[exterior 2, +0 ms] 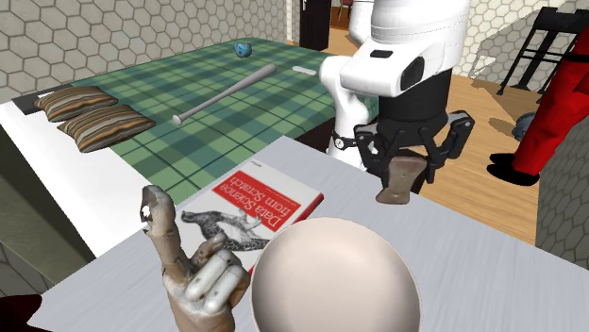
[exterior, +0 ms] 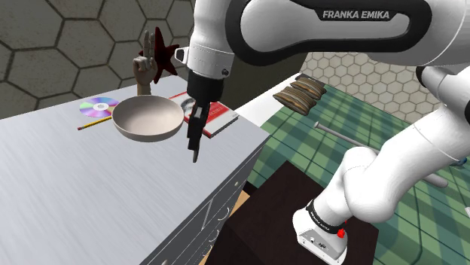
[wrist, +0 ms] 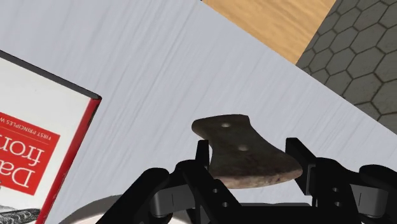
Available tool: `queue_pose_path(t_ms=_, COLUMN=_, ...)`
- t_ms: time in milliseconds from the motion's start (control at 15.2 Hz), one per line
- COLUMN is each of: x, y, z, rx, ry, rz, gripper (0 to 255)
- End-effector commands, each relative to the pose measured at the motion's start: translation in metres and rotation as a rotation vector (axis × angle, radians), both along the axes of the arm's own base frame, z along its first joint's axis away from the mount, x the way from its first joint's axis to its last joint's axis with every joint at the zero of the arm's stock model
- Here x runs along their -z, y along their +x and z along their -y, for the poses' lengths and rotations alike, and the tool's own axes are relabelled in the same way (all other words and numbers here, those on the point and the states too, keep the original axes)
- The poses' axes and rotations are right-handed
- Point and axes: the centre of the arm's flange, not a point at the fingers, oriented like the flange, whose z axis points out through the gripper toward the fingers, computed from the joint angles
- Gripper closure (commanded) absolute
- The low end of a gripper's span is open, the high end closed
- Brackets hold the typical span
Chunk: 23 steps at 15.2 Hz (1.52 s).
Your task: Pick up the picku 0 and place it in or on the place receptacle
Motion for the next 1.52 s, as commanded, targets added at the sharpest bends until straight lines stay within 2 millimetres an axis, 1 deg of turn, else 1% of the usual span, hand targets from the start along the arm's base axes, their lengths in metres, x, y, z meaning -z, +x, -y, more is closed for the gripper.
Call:
queue_pose_path(t_ms=0, x=-0.012, y=0.001, z=0.000, rx=0.000, ry=0.000, rz=0.000, gripper=255)
queue_pose_path(t_ms=1056, x=-0.096, y=0.001, z=0.000, rx=0.000, ry=0.000, rz=0.000, gripper=255)
queue_pose_path(t_ms=1452, x=-0.104, y=0.079, z=-0.008, rx=0.000, ry=0.000, rz=0.000, gripper=255)
